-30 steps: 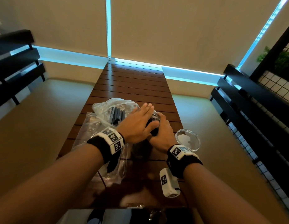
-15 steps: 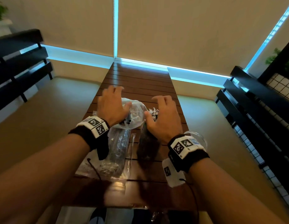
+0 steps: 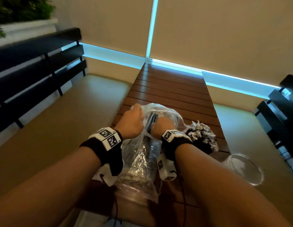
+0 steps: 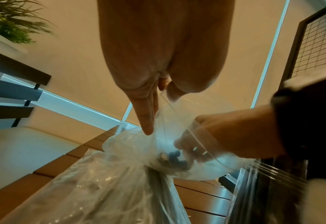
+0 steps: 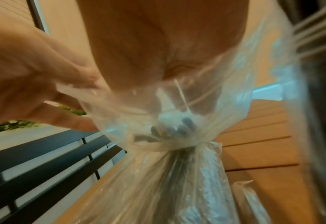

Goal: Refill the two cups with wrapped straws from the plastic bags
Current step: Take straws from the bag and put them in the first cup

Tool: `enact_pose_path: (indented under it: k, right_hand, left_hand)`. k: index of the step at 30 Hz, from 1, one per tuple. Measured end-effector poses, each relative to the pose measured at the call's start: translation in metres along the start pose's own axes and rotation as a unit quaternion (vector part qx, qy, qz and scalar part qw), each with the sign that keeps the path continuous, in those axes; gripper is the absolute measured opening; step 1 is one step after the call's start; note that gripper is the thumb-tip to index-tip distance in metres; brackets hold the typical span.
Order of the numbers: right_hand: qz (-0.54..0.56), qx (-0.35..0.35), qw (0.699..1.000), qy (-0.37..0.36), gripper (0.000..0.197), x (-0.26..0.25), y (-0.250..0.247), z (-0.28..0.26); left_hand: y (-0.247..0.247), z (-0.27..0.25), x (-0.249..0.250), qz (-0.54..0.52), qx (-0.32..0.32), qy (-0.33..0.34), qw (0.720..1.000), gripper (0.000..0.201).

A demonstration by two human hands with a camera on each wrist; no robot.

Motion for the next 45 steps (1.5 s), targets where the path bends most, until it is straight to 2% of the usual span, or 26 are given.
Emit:
enact_pose_path:
  k: [3,5,7,9,11,12,13,15,18,19,21,23,24,26,30,32,34,39,42,45]
  right_hand:
    - [0.107,-0.027,0.988,0.109,0.050,0.006,0.009,0.014]
    - [0.188,-0.096,0.966,0.147,0.055,0.002,0.017,0.019]
    - [0.259,-0.156,0.938,0.168,0.043,-0.004,0.022,0.021]
    - [0.290,-0.163,0.923,0.194,0.009,-0.006,0.027,0.022]
    - [0.333,-0.132,0.904,0.235,0.010,-0.005,0.034,0.023]
    - [0.339,-0.121,0.899,0.250,0.004,-0.004,0.037,0.023]
    - [0.343,-0.116,0.894,0.263,0.011,-0.002,0.040,0.026]
    - [0.320,-0.132,0.900,0.266,0.026,-0.005,0.039,0.031]
    - [0.247,-0.175,0.926,0.227,0.030,-0.002,0.031,0.042]
    - [0.255,-0.199,0.923,0.210,0.035,-0.002,0.029,0.044]
    - [0.273,-0.219,0.912,0.216,0.031,-0.002,0.024,0.045]
    - [0.296,-0.210,0.901,0.237,0.010,-0.007,0.015,0.039]
    - [0.287,-0.192,0.909,0.233,0.013,-0.006,0.013,0.042]
    - [0.304,-0.175,0.905,0.239,0.021,-0.007,0.006,0.038]
    - [0.279,-0.224,0.904,0.232,0.013,-0.015,0.001,0.024]
    - [0.303,-0.217,0.901,0.221,0.012,-0.019,-0.004,0.015]
    - [0.324,-0.181,0.902,0.219,0.010,-0.019,-0.011,0.007]
    - [0.270,-0.142,0.936,0.179,0.009,-0.020,-0.039,-0.021]
    - [0.215,-0.160,0.948,0.173,0.005,-0.019,-0.057,-0.040]
    - [0.155,-0.180,0.961,0.138,0.012,-0.018,-0.078,-0.056]
  left_hand:
    - [-0.003,-0.006,-0.005,-0.010,-0.023,0.030,0.999,0.010]
    - [-0.004,-0.009,-0.009,-0.021,-0.036,0.042,0.998,0.012]
    - [-0.007,-0.012,-0.013,-0.028,-0.039,0.053,0.997,0.012]
    - [-0.007,-0.012,-0.016,-0.036,-0.045,0.058,0.997,0.009]
    - [-0.006,-0.012,-0.020,-0.040,-0.053,0.058,0.996,0.007]
    - [-0.005,-0.013,-0.021,-0.040,-0.055,0.058,0.996,0.007]
    - [-0.004,-0.013,-0.023,-0.041,-0.057,0.059,0.996,0.007]
    - [-0.003,-0.013,-0.025,-0.044,-0.057,0.063,0.995,0.011]
    - [-0.002,-0.012,-0.028,-0.062,-0.060,0.060,0.995,0.017]
    - [-0.002,-0.011,-0.027,-0.065,-0.058,0.061,0.994,0.016]
    - [-0.003,-0.010,-0.026,-0.064,-0.055,0.062,0.994,0.013]
    - [-0.003,-0.008,-0.023,-0.058,-0.046,0.059,0.995,0.013]
    - [-0.004,-0.007,-0.022,-0.050,-0.035,0.056,0.997,0.012]
    - [-0.006,-0.005,-0.021,-0.025,-0.006,0.050,0.998,0.010]
    - [-0.008,-0.002,-0.020,0.024,0.042,0.026,0.999,0.011]
    - [-0.007,-0.001,-0.017,0.039,0.059,0.009,0.997,0.011]
    - [-0.005,-0.001,-0.014,0.049,0.069,-0.011,0.996,0.012]
    - [-0.004,0.003,-0.010,0.066,0.087,-0.053,0.993,0.014]
    - [-0.003,0.004,-0.006,0.093,0.078,-0.065,0.991,0.017]
    - [-0.002,0.005,-0.006,0.114,0.067,-0.076,0.988,0.019]
Point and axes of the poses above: each hand's wrist, its own z-axis towards the middle knuckle, its own y-axis out of the palm, x = y × z, the point moved 4 cm from there along z, towards the middle knuckle, and after that the axes turned 8 degrees about z, right-handed, at the moved point
